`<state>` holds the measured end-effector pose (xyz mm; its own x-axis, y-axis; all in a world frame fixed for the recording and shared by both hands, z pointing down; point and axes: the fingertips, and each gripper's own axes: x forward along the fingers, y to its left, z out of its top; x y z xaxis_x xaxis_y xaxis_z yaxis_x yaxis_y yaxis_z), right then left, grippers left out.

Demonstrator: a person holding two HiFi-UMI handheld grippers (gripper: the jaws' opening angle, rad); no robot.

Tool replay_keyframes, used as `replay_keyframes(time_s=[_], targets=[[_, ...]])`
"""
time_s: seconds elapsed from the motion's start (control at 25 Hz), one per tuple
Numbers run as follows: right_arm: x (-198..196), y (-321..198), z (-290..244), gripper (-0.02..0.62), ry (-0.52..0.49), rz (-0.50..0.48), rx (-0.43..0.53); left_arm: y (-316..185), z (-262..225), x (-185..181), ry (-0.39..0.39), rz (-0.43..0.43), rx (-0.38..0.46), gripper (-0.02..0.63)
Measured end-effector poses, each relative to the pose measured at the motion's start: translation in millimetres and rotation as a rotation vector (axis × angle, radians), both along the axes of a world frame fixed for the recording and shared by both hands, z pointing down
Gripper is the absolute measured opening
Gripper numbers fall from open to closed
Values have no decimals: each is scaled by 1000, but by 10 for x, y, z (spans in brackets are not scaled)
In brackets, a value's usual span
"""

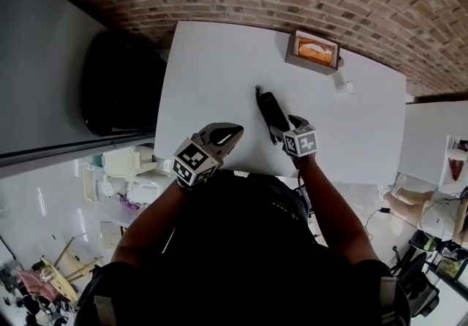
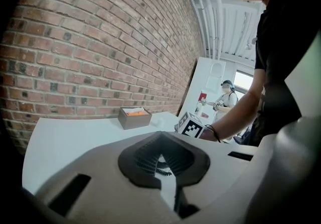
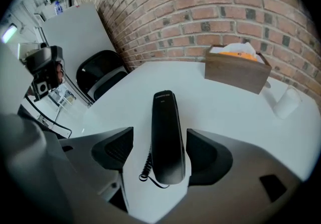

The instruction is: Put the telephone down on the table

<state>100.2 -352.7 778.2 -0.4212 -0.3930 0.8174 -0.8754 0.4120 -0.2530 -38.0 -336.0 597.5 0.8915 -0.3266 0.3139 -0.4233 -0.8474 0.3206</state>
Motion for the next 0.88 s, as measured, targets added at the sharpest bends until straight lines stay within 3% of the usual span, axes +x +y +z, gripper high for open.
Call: replay_keyframes(time_s=[0.44, 0.48, 0.56, 0.6, 0.88], targets=[[204, 110, -1073, 304, -175, -12, 216, 107, -277, 751, 37, 15, 42, 8], [240, 120, -1193, 279, -183, -21, 251, 111, -302, 808, 37, 9, 47, 8], [314, 138, -1424, 86, -188, -43, 330, 115, -351, 927, 38, -6, 59, 8], [345, 147, -1515, 52, -193, -55, 364, 122, -373, 987, 39, -13, 66, 8], [543, 307, -1952, 17, -248, -125, 445, 279, -489, 1303, 28, -55, 94, 8]])
